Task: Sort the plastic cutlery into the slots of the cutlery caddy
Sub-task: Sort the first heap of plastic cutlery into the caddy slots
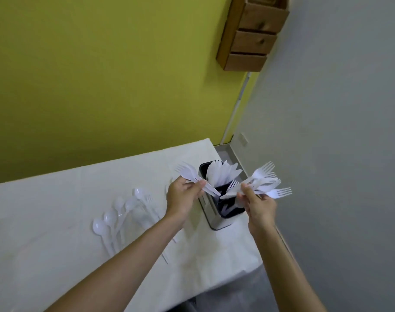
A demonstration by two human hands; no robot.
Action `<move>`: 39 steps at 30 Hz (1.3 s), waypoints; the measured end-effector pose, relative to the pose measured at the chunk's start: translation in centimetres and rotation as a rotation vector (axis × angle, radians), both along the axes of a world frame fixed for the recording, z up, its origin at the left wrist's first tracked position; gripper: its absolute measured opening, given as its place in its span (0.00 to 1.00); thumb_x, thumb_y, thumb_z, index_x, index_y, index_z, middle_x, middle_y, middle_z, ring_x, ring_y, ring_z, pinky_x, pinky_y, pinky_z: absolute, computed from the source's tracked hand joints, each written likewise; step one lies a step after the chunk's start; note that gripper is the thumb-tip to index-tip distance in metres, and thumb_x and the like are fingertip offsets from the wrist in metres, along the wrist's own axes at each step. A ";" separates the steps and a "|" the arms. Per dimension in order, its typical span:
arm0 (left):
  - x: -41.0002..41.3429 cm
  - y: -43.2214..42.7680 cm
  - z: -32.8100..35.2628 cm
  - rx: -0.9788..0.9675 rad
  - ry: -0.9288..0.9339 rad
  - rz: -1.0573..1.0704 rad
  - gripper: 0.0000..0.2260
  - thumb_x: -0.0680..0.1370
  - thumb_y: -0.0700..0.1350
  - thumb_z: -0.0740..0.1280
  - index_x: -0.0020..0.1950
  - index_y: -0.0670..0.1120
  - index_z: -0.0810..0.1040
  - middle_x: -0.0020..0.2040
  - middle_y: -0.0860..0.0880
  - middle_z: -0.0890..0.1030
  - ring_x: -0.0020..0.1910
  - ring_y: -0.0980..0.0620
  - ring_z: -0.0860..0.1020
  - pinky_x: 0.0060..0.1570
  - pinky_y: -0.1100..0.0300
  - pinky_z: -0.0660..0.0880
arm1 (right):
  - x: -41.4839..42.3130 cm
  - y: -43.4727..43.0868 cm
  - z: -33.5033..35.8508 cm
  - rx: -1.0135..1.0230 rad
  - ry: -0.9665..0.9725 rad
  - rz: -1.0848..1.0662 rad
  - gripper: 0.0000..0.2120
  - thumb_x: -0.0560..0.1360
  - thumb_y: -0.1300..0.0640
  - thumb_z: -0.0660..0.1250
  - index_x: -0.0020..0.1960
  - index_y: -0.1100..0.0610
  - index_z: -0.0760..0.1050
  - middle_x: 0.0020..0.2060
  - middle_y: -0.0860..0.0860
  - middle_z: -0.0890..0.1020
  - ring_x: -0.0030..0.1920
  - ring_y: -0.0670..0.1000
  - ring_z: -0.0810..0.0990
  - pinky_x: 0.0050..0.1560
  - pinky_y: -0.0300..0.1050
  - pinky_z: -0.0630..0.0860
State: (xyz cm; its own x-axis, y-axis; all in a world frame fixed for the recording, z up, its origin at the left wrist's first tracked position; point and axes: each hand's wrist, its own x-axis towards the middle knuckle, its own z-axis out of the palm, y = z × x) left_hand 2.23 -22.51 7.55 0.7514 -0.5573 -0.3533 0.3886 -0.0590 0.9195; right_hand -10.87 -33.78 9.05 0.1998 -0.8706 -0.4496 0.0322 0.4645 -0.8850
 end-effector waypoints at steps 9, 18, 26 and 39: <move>-2.3 -3.0 -1.7 0.272 -0.566 -0.200 0.05 0.77 0.45 0.69 0.41 0.48 0.77 0.33 0.54 0.79 0.33 0.59 0.76 0.33 0.71 0.69 | 1.3 -0.5 -1.9 -0.457 0.594 0.228 0.23 0.71 0.42 0.72 0.30 0.61 0.80 0.27 0.55 0.82 0.32 0.56 0.82 0.36 0.47 0.75; -1.6 -3.0 -2.9 0.288 -0.750 -0.373 0.08 0.78 0.37 0.65 0.56 0.45 0.78 0.49 0.53 0.81 0.47 0.57 0.79 0.45 0.76 0.73 | 1.1 -0.5 -2.3 -0.549 0.731 0.408 0.22 0.67 0.41 0.75 0.26 0.55 0.74 0.22 0.48 0.76 0.25 0.50 0.73 0.26 0.42 0.64; -1.4 -2.0 -3.2 0.218 -0.756 -0.356 0.15 0.77 0.32 0.65 0.61 0.45 0.79 0.53 0.51 0.79 0.48 0.60 0.77 0.47 0.78 0.73 | -0.3 -0.1 -2.6 -0.704 0.570 0.463 0.27 0.64 0.42 0.79 0.59 0.47 0.74 0.45 0.38 0.79 0.35 0.42 0.80 0.39 0.41 0.78; 1.0 5.0 -7.1 0.348 -0.654 -0.144 0.09 0.78 0.36 0.65 0.56 0.45 0.80 0.51 0.51 0.81 0.47 0.57 0.79 0.45 0.74 0.73 | 2.2 3.5 -4.3 -1.343 0.493 0.362 0.09 0.75 0.59 0.72 0.55 0.57 0.80 0.50 0.51 0.80 0.41 0.48 0.79 0.34 0.42 0.76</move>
